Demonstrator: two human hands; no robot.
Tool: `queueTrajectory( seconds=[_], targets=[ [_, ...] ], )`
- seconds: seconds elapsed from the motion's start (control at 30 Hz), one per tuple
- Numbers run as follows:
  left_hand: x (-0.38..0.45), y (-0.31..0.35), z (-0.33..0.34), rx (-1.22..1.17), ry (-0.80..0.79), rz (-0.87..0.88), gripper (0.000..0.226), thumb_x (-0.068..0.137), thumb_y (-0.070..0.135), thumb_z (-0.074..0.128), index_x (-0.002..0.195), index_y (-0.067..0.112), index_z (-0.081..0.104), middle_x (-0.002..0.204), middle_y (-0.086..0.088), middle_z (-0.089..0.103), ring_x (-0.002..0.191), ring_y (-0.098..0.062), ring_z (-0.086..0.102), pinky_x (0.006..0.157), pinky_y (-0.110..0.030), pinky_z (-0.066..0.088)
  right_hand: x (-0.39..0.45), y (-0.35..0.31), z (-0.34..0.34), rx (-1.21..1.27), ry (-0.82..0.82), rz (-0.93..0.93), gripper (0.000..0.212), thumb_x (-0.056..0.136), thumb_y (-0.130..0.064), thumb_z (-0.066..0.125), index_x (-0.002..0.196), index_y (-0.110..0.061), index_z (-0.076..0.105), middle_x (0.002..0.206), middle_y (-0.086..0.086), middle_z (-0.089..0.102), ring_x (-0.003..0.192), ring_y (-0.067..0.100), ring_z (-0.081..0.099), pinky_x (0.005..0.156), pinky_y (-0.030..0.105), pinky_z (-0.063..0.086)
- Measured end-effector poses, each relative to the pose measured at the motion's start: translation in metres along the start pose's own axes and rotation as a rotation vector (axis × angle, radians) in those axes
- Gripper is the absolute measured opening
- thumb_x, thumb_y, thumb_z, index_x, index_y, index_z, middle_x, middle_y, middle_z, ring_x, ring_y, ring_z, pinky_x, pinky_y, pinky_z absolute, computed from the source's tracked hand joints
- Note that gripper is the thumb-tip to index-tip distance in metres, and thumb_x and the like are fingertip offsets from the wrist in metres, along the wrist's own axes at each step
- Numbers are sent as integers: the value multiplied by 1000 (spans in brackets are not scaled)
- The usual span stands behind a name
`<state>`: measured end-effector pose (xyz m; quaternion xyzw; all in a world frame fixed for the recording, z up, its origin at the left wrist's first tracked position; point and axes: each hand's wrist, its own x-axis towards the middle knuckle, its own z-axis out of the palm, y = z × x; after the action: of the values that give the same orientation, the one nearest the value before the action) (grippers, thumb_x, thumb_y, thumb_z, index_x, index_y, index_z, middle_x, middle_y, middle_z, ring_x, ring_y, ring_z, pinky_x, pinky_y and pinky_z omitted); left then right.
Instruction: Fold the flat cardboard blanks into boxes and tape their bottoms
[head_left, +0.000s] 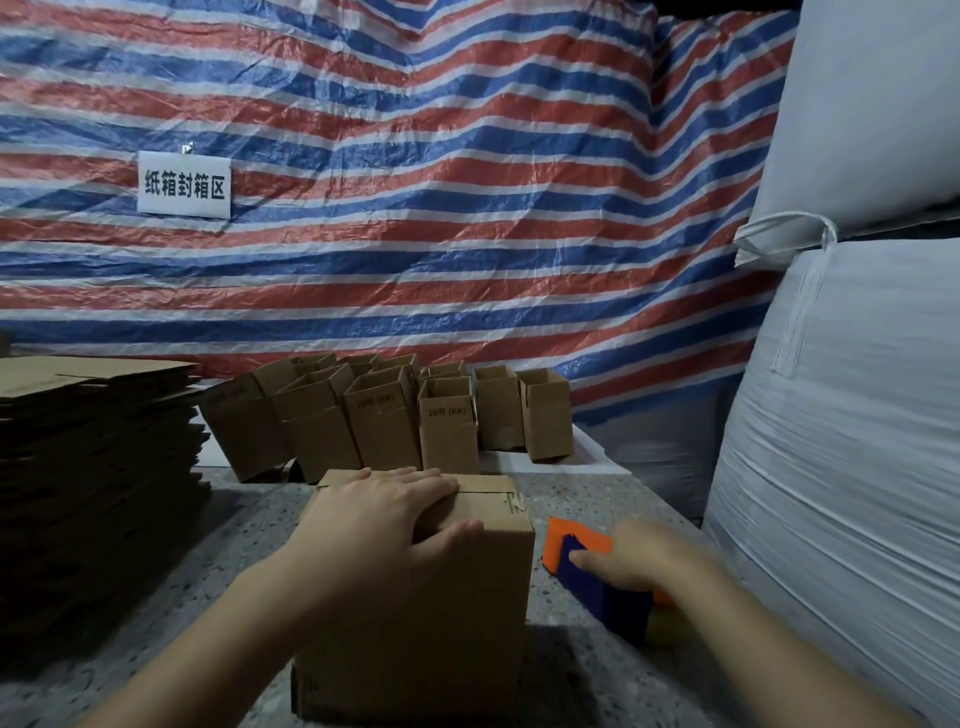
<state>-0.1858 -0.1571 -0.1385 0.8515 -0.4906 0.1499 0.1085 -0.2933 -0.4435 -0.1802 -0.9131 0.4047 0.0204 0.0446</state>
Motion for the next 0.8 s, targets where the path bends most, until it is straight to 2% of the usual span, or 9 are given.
queueTrajectory(
  seconds=[0.07, 0.17, 0.23, 0.37, 0.47, 0.53, 0.67, 0.73, 0.8],
  targets=[
    [0, 0, 0, 2, 0, 1, 101, 65, 91, -6, 148, 46, 30, 155, 19, 35, 142, -5, 32, 119, -40, 21, 5, 0, 11, 1, -13, 15, 62, 86, -71, 55, 118, -18, 60, 91, -3, 60, 88, 14, 61, 73, 28, 50],
    [0, 0, 0, -1, 2, 4, 99, 66, 90, -4, 148, 46, 31, 155, 19, 35, 143, -5, 31, 118, -39, 21, 10, -1, 25, 43, -10, 29, 58, 88, -63, 59, 125, -18, 59, 89, -4, 58, 90, 13, 62, 82, 28, 54],
    [0, -1, 1, -4, 19, 5, 97, 67, 90, -3, 147, 46, 32, 155, 20, 35, 143, -4, 31, 118, -38, 22, 10, -2, 31, 47, 22, 38, 58, 88, -64, 59, 123, -18, 60, 85, -4, 57, 87, 13, 62, 80, 27, 55],
    [0, -1, 2, -6, 25, 16, 97, 68, 89, -4, 147, 46, 32, 154, 20, 36, 142, -4, 32, 118, -37, 22, 9, -2, 40, 41, 110, 29, 55, 89, -64, 57, 119, -19, 59, 92, -5, 56, 82, 13, 57, 63, 25, 46],
    [0, -1, 3, 1, 36, 18, 97, 68, 89, -4, 147, 46, 31, 154, 20, 36, 142, -4, 32, 117, -35, 22, 5, -4, 43, 24, 156, 11, 44, 94, -58, 54, 112, -19, 61, 93, -4, 57, 82, 13, 57, 62, 26, 44],
    [0, -1, 4, 8, 45, 25, 98, 68, 89, -5, 147, 45, 31, 154, 20, 36, 142, -4, 32, 117, -34, 23, 4, -4, 45, 50, 193, 5, 37, 96, -55, 52, 99, -20, 62, 87, -6, 60, 80, 11, 60, 62, 25, 46],
    [1, -2, 5, -21, 41, 21, 103, 63, 90, -10, 148, 46, 29, 155, 20, 33, 143, -5, 31, 116, -34, 23, 3, -1, 22, 289, 281, -42, 44, 98, -57, 48, 89, -16, 62, 78, 0, 66, 68, 13, 63, 57, 26, 46],
    [2, -3, 5, -39, 51, 28, 101, 67, 87, -13, 147, 45, 31, 155, 20, 35, 142, -6, 32, 115, -34, 25, -3, -2, 1, 485, 313, -120, 44, 99, -53, 52, 80, -15, 63, 68, 0, 67, 63, 16, 64, 53, 29, 42],
    [2, -3, 5, -52, 69, 43, 95, 73, 83, -13, 146, 44, 33, 154, 18, 37, 142, -4, 32, 114, -32, 25, -15, -8, -22, 760, 330, -199, 42, 98, -48, 57, 80, -12, 67, 62, 4, 69, 61, 21, 67, 54, 31, 46]
  ],
)
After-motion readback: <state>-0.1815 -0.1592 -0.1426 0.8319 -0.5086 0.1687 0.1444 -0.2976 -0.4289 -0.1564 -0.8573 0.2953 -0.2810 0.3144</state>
